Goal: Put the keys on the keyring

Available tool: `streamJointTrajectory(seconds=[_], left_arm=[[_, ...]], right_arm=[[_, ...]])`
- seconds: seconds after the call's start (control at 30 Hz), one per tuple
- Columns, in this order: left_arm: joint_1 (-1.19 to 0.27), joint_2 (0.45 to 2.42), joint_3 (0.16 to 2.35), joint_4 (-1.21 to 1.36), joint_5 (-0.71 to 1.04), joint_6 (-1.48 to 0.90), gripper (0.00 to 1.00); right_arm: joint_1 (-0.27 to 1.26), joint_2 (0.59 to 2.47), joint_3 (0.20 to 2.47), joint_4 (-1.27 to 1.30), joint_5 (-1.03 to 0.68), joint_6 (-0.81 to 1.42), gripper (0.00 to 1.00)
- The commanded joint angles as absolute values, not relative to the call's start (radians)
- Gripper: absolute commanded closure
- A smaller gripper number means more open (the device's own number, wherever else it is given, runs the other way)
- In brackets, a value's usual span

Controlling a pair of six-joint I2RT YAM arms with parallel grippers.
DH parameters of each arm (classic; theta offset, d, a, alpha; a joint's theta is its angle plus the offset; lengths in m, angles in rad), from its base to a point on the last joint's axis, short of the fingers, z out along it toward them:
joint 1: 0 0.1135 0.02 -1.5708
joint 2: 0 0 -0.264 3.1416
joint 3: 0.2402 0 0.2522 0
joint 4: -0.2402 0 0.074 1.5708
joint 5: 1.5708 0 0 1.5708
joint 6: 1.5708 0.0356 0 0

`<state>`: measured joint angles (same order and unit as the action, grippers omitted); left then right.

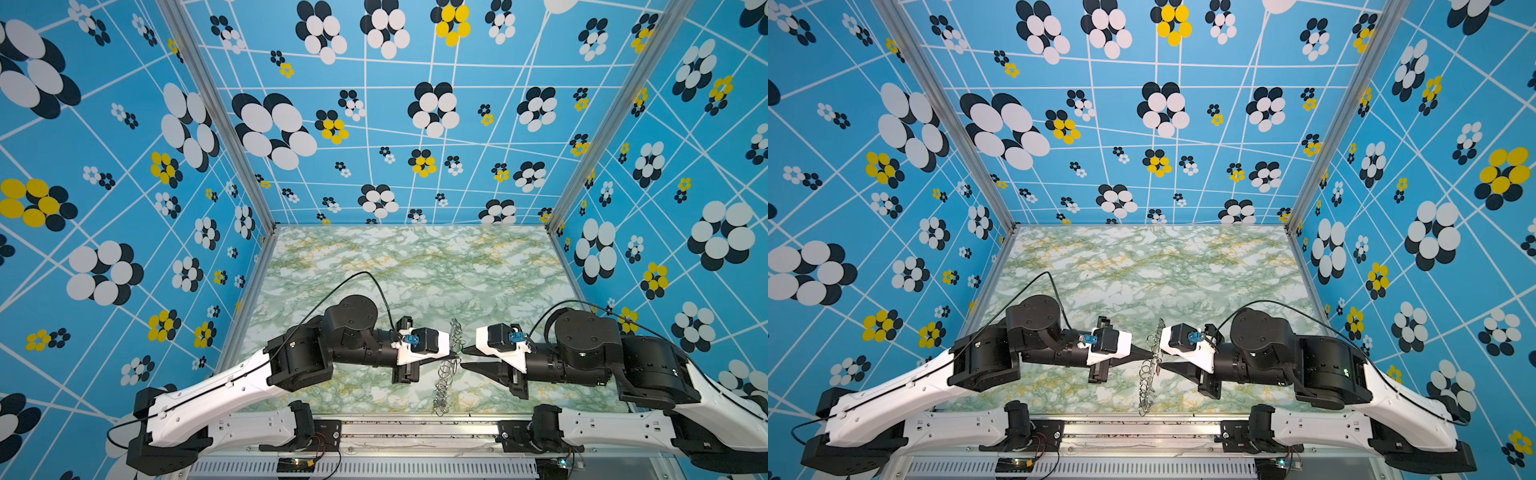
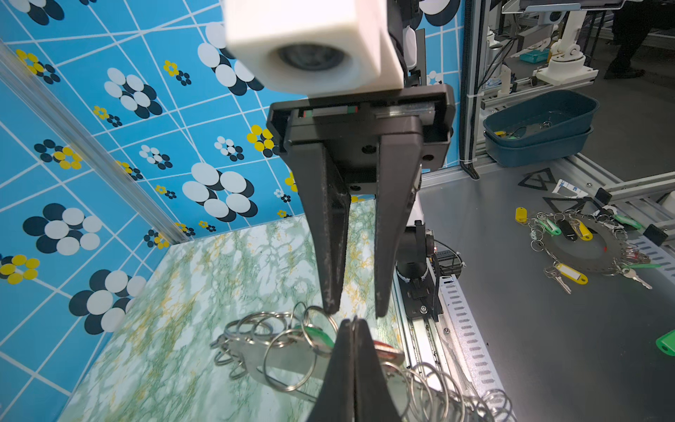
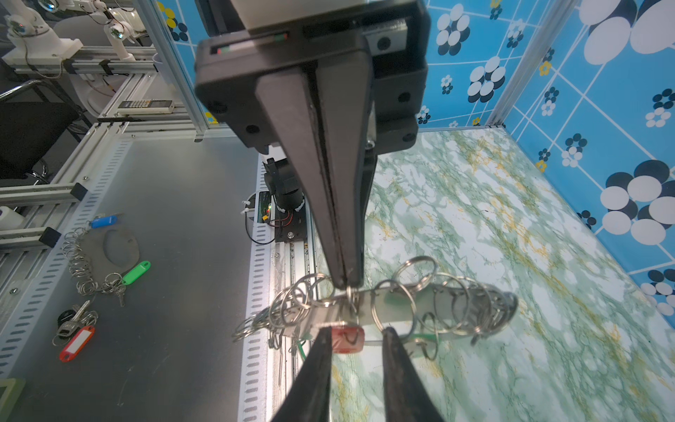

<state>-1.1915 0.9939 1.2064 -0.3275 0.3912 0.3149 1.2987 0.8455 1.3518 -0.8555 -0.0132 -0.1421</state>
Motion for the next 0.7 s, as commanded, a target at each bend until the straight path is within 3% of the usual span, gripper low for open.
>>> streamJointTrajectory(seconds=[0.0, 0.23, 0.4, 0.67], left_arm=[[-1.187, 0.965, 1.19, -0.233, 0.386, 0.319, 1.0], [-1.184, 0.96, 1.171, -0.182, 0.405, 0.307, 1.0], [-1.185, 0.947, 1.146, -0.129, 0.4, 0.306, 1.0], [-1.185, 0.92, 1.109, -0.061, 0.373, 0.315, 1.0]], right_arm=[[1.295, 0.834, 1.337, -0.823, -0.015, -0.126, 0.72], [1.295, 0.836, 1.331, -0.79, -0.042, -0.13, 0.73], [1.295, 0.837, 1.316, -0.778, -0.048, -0.117, 0.81], [1.294, 0.822, 1.303, -0.784, -0.035, -0.099, 0.77]])
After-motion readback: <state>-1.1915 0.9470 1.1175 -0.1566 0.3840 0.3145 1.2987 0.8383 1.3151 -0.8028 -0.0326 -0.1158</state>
